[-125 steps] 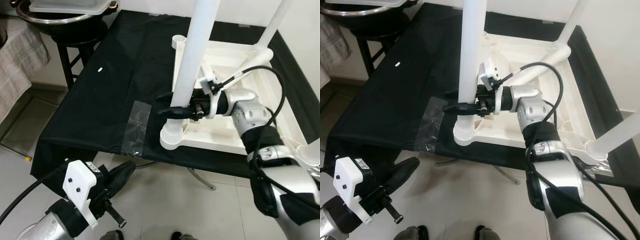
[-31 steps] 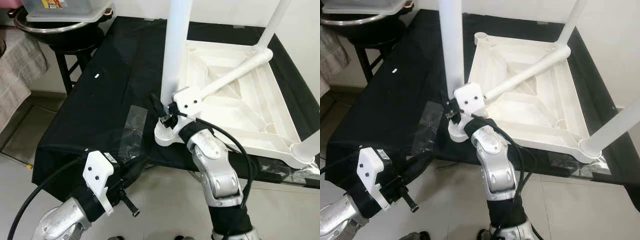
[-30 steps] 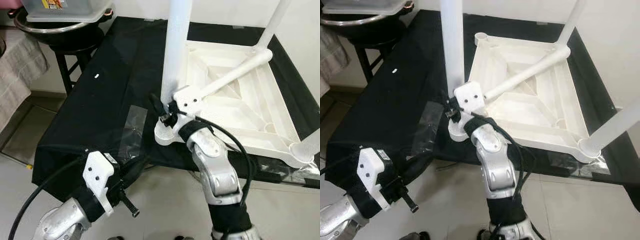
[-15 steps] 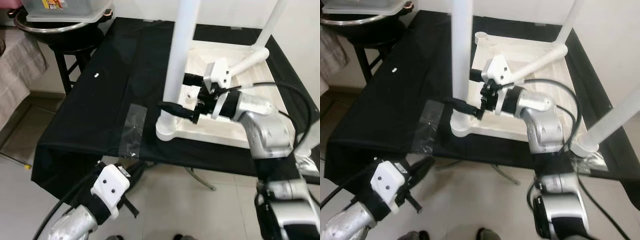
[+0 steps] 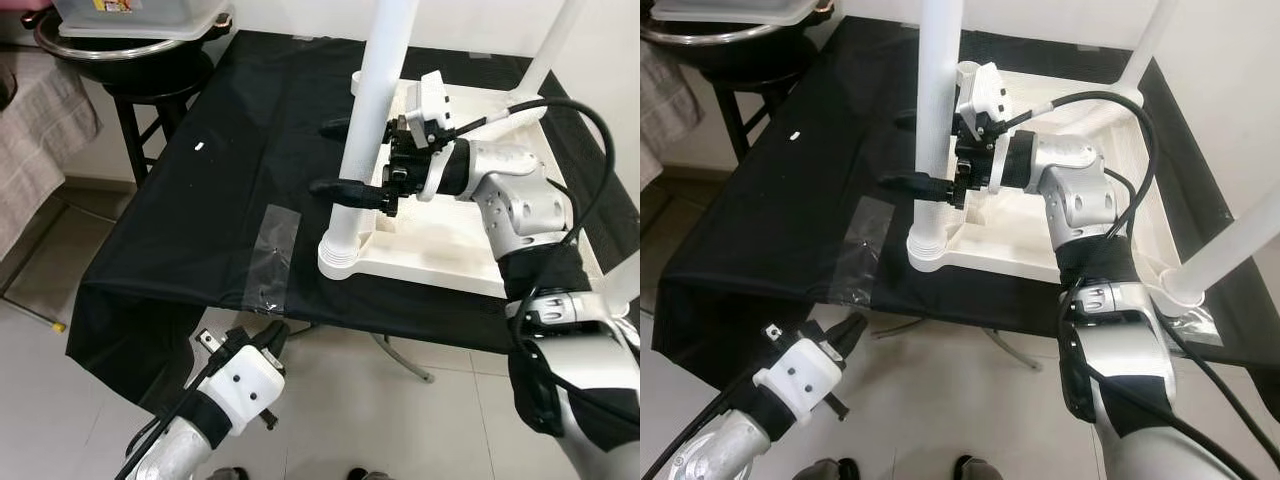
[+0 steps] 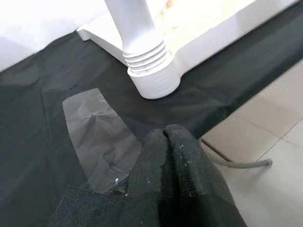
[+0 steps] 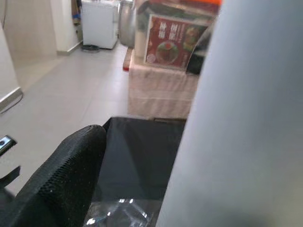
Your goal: Building children table
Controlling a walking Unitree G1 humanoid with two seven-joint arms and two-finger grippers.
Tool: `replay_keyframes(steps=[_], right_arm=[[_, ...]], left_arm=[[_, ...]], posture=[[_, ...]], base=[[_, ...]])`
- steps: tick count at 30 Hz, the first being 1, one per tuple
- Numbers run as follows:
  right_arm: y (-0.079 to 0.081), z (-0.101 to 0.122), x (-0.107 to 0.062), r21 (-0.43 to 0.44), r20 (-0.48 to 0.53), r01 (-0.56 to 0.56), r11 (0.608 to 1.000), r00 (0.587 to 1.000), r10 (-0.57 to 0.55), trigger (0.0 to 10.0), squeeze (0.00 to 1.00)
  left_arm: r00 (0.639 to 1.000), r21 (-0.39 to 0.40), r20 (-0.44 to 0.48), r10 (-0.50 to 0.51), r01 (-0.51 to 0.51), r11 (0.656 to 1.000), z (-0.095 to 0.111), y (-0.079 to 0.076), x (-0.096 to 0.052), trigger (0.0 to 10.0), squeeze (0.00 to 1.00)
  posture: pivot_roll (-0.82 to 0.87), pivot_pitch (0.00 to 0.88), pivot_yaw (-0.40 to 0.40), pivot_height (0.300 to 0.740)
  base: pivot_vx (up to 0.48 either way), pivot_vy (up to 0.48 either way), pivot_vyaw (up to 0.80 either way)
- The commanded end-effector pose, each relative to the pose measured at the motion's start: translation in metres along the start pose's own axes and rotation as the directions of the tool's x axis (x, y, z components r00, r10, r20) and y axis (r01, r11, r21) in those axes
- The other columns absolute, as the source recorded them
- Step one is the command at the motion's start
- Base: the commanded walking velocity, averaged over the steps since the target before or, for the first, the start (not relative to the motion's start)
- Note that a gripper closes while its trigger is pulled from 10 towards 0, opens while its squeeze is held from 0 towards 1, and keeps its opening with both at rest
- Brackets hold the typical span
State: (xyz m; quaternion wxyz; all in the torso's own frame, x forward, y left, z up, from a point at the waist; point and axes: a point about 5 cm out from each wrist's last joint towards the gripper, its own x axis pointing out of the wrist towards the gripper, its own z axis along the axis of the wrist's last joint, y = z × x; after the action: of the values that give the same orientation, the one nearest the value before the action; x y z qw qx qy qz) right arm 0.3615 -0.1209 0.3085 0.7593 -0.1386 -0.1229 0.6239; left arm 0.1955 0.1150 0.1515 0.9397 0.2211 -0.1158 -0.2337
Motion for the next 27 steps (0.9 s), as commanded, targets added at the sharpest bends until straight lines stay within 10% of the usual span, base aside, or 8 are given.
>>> replay_keyframes(steps=[1, 15, 27], right_arm=[[0.000, -0.005, -0.001, 0.003, -0.022, -0.018, 1.000, 1.000, 0.018, 10.0, 0.00], [0.009, -0.050, -0.023, 0.098, -0.093, 0.074, 0.992, 0.993, -0.065, 10.0, 0.00], [0.000, -0.032, -0.021, 0.061, 0.003, 0.096, 0.993, 0.995, -0.096, 10.0, 0.00]], left_arm=[[0.999, -0.038, -0.044, -0.028, 0.027, 0.999, -0.007, -0.008, 0.001, 10.0, 0.00], [0.992, 0.156, -0.114, -0.050, 0.068, 0.985, -0.013, -0.019, 0.019, 10.0, 0.00], [0.997, 0.259, -0.077, 0.000, 0.020, 0.966, -0.007, -0.018, 0.017, 10.0, 0.00]], posture=[[0.08, 0.230, -0.069, 0.740], [0.07, 0.215, -0.059, 0.740], [0.07, 0.199, -0.062, 0.740]], base=[[0.000, 0.000, 0.00], [0.000, 0.000, 0.00], [0.000, 0.000, 0.00]])
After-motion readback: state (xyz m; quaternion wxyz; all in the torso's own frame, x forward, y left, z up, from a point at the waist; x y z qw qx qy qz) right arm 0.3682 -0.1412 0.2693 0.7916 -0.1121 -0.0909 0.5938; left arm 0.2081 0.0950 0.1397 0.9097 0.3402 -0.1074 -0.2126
